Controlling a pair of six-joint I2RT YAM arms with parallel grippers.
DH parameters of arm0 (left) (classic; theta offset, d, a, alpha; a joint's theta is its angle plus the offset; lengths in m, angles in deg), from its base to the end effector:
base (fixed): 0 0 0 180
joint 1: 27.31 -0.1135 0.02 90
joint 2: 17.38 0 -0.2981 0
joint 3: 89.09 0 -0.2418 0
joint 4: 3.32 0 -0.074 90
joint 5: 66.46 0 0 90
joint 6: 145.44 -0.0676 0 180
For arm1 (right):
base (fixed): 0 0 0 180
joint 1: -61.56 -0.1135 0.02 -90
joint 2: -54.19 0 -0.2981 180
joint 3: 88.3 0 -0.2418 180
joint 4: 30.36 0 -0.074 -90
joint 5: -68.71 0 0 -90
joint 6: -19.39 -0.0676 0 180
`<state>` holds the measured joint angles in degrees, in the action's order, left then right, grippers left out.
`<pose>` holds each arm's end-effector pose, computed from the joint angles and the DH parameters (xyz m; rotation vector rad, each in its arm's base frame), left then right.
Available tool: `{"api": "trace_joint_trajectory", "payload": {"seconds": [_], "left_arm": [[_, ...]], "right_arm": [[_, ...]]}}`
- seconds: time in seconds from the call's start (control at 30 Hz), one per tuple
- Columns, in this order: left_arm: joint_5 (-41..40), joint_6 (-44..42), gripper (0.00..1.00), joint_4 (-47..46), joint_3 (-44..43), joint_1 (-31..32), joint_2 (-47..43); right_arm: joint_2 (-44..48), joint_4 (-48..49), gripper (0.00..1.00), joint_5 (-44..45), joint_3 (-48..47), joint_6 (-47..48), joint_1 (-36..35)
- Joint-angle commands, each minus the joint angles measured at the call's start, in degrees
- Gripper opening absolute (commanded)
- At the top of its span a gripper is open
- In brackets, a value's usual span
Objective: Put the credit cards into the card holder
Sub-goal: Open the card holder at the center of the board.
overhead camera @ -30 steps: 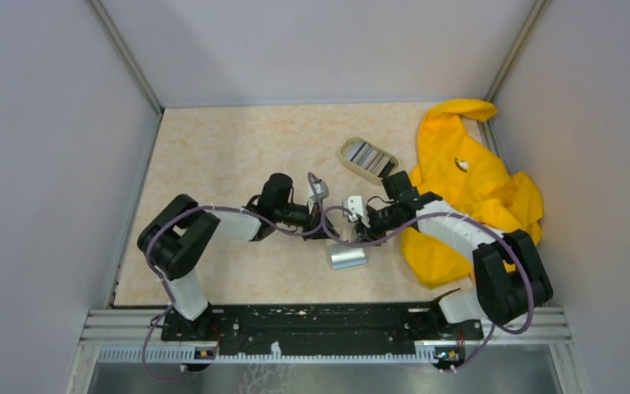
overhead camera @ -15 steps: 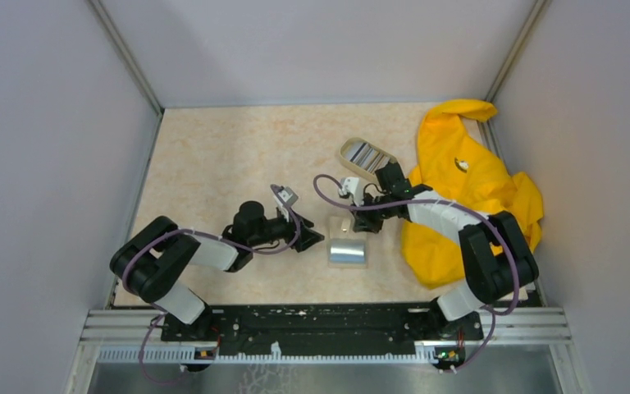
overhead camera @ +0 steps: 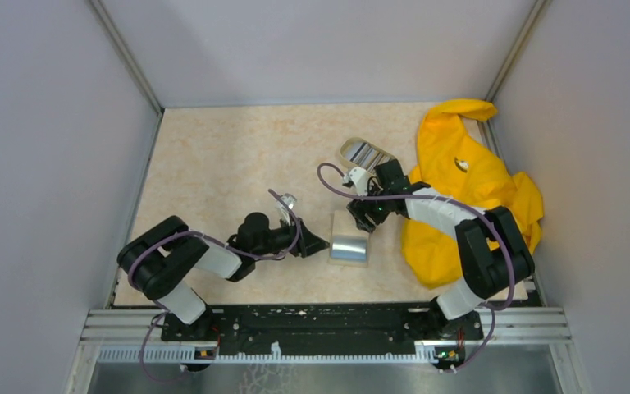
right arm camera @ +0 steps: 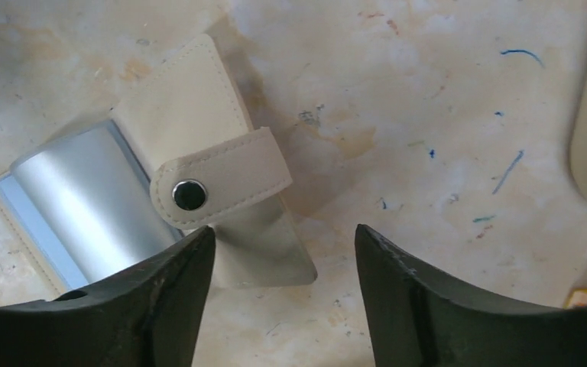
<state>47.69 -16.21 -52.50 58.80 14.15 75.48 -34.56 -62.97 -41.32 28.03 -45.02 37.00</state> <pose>0.1960 -0.2101 0.1730 0.3778 1.9403 -1.3462 0.2687 0.1482 0.1928 -1.1951 2.2473 0.4423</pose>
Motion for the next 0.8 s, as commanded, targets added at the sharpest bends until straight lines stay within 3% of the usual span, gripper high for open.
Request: {"api": "trace_joint_trajectory", "payload": {"seconds": [0.0, 0.13, 0.27, 0.37, 0.43, 0.6, 0.67, 0.73, 0.77], "left_arm": [[-6.23, 2.09, 0.57, 6.21, -1.81, 3.81, -0.91], [-9.24, 1.02, 0.57, 10.52, -2.91, 5.18, -1.65], [-9.37, -0.63, 0.56, 11.66, -3.68, 5.31, -1.58], [-9.9, -3.03, 0.55, 12.21, -3.22, 5.35, -3.04], [-10.86, -5.0, 0.55, 12.18, -2.17, 5.31, -5.24], [-16.73, -10.72, 0.6, 13.97, 1.95, 5.28, -15.4], [-18.24, -13.26, 0.73, 13.95, 4.01, 4.9, -19.71], [-21.52, -13.58, 0.97, 14.09, 6.3, 4.55, -23.71], [-23.14, -13.23, 0.99, 14.45, 7.45, 4.26, -24.89]], "right_arm": [[5.86, 4.06, 0.7, 2.89, -2.09, -0.32, 1.45], [14.43, 8.34, 0.81, -2.32, 2.0, 5.36, 3.63], [23.28, 8.85, 0.96, -18.45, 8.16, 17.4, 4.08], [24.89, -4.06, 0.98, -34.81, 11.09, 38.22, 4.03], [22.98, -11.06, 0.98, -38.85, 10.62, 45.82, 3.76], [14.58, -13.11, 0.9, -27.13, 6.42, 43.38, -2.69], [12.12, -12.12, 0.87, -22.83, 5.84, 41.28, -4.85], [10.28, -11.98, 0.84, -20.84, 5.39, 40.06, -5.91], [9.63, -11.49, 0.84, -19.96, 5.36, 39.27, -6.34]]}}
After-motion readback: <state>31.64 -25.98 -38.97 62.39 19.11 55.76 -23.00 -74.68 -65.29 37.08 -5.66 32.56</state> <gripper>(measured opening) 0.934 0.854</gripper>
